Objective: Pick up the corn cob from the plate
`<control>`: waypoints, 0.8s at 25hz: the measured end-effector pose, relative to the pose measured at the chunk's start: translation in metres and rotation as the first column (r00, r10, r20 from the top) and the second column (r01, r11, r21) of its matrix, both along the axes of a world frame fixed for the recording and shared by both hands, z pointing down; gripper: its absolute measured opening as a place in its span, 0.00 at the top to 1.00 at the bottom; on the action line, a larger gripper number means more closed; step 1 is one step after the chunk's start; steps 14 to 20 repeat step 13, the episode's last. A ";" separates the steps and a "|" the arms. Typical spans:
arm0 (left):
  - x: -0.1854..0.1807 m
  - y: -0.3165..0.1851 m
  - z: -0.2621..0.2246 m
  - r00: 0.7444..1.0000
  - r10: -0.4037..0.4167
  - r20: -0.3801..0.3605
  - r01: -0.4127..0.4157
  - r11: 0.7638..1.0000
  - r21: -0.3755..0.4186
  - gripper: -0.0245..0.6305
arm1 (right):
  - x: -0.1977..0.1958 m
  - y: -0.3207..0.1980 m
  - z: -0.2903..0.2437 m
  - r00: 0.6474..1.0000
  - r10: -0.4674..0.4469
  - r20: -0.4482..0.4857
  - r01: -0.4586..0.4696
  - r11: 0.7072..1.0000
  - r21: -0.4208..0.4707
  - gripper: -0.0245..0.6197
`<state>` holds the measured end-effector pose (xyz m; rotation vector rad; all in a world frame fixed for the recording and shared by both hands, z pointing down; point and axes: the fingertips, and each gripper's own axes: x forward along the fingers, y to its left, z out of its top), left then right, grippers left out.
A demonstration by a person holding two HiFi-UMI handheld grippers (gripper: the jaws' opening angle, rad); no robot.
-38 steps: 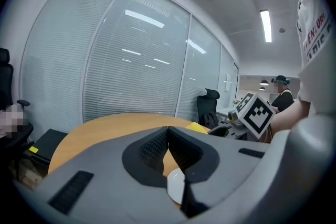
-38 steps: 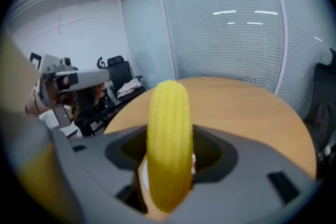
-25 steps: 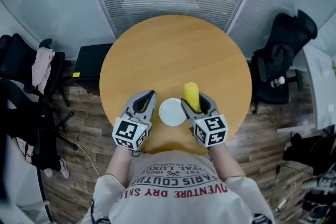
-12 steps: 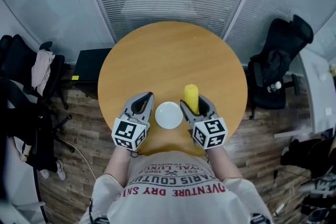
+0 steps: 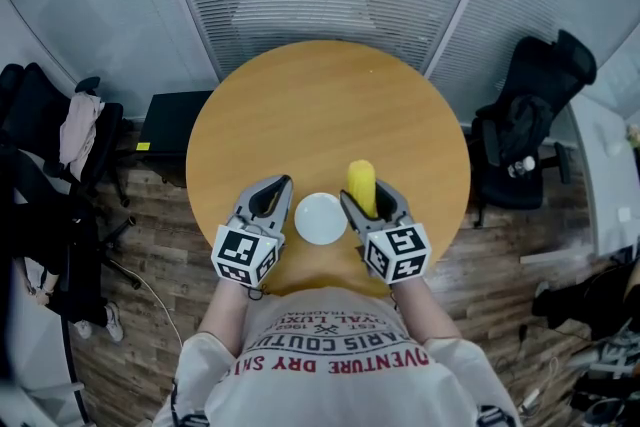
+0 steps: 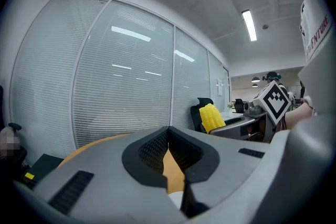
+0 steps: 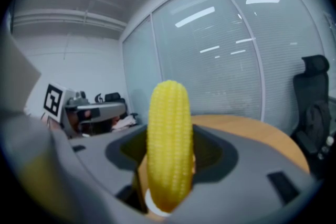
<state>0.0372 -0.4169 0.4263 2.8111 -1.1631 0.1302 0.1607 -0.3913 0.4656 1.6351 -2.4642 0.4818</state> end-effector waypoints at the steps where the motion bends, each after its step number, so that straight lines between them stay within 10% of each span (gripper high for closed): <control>1: 0.000 0.000 0.000 1.000 0.000 0.000 0.000 1.000 0.000 0.91 | 0.000 0.000 0.000 1.000 -0.002 0.002 0.002 1.000 0.002 0.55; 20: -0.005 0.001 -0.001 1.000 -0.011 -0.003 0.011 1.000 -0.004 0.91 | -0.006 0.003 0.000 1.000 -0.008 -0.001 0.008 1.000 -0.003 0.55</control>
